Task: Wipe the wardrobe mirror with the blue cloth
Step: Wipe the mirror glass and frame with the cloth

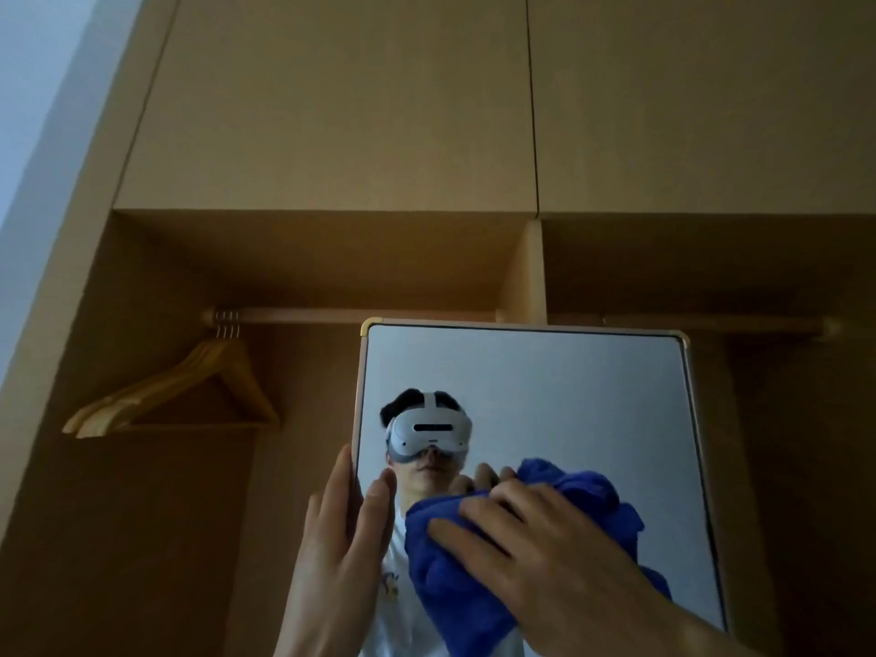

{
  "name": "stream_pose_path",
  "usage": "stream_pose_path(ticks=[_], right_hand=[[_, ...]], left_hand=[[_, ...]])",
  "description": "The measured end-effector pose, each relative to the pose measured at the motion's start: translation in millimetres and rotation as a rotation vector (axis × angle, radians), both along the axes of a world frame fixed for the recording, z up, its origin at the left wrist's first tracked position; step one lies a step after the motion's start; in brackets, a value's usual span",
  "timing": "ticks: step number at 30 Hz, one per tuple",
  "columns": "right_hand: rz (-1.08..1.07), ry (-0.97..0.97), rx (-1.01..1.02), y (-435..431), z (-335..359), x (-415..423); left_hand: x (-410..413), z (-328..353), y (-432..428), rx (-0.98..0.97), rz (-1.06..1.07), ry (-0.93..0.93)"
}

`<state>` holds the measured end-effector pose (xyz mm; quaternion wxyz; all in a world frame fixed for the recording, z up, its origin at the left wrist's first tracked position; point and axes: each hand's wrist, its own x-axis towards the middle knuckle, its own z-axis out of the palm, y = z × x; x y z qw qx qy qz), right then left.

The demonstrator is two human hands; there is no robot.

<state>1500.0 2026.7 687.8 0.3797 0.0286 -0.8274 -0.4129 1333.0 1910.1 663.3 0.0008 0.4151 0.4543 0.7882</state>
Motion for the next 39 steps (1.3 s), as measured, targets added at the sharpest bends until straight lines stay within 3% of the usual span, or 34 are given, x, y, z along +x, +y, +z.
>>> stream_pose_path(ticks=[10,18,23,27,35,39], right_hand=[[-0.042,0.374,-0.130,12,132,23],[0.036,0.157,-0.052,39,37,20],[0.010,0.119,-0.049,52,12,22],[0.007,0.124,-0.013,53,26,21],[-0.018,0.393,-0.101,55,131,33],[0.003,0.364,-0.139,55,111,33]], left_hand=[[-4,-7,8,-0.119,0.226,0.184],[-6,-7,22,-0.141,0.271,0.107],[-4,-5,26,-0.169,0.259,0.108],[-5,-4,29,-0.216,0.299,0.103],[-7,-5,33,-0.288,0.365,0.161],[-9,-8,33,-0.267,0.378,0.167]])
